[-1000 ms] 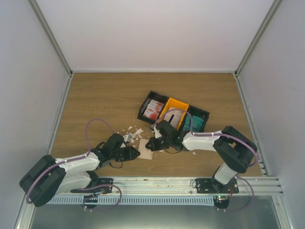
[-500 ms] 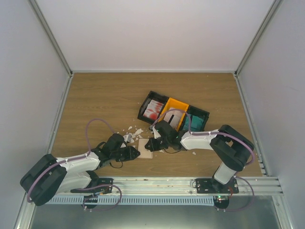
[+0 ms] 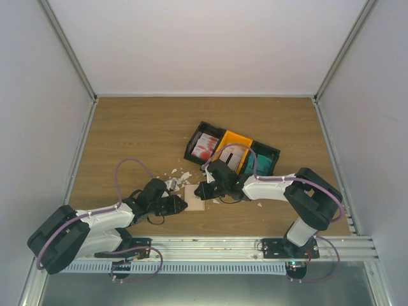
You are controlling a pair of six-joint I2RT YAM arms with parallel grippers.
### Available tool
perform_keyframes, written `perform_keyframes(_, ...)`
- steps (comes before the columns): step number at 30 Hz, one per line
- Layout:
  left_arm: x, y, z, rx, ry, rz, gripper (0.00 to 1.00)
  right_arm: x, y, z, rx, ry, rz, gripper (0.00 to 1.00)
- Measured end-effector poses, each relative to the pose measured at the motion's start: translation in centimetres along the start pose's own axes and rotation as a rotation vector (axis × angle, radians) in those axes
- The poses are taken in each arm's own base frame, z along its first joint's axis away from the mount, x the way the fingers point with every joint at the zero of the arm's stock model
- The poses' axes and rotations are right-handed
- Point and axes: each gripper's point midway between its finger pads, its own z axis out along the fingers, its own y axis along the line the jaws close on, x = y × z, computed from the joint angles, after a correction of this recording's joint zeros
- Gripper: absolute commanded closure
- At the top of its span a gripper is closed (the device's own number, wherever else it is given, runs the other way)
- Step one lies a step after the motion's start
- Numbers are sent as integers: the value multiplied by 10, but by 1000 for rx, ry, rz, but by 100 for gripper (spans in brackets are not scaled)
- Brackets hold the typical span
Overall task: Put the credit cards into the card holder
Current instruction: Close the card holder at the center of the board.
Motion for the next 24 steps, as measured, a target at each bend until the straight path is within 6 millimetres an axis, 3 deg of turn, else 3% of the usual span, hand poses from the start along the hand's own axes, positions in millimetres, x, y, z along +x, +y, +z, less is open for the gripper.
perform_keyframes(24,-1,0,2,3,-5,-13,80,2,-3,11,17,22,-2,100)
